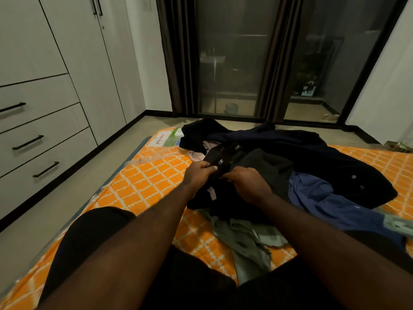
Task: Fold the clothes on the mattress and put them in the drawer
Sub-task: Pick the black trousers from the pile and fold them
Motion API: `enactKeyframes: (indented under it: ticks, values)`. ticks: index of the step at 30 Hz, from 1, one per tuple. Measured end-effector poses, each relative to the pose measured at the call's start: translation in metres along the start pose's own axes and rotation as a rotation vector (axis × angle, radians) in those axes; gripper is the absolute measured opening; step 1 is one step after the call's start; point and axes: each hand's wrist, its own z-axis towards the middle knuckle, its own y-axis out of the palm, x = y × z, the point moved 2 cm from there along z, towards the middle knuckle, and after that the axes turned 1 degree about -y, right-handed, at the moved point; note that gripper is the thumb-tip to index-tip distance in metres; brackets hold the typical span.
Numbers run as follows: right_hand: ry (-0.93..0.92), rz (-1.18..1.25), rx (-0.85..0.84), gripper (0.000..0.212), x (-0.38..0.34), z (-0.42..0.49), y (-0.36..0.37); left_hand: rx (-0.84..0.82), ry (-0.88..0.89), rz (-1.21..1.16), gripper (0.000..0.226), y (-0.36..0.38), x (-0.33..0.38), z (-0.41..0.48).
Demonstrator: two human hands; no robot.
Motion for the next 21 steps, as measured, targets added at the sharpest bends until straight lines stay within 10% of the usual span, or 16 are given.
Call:
enactKeyframes:
  ticks: [21]
  values:
    - [0.086, -0.052, 0.126, 0.012, -0.014, -0.043, -0.066, -0.248, 0.422, 0.605, 0.036, 0.011, 0.055, -0.069]
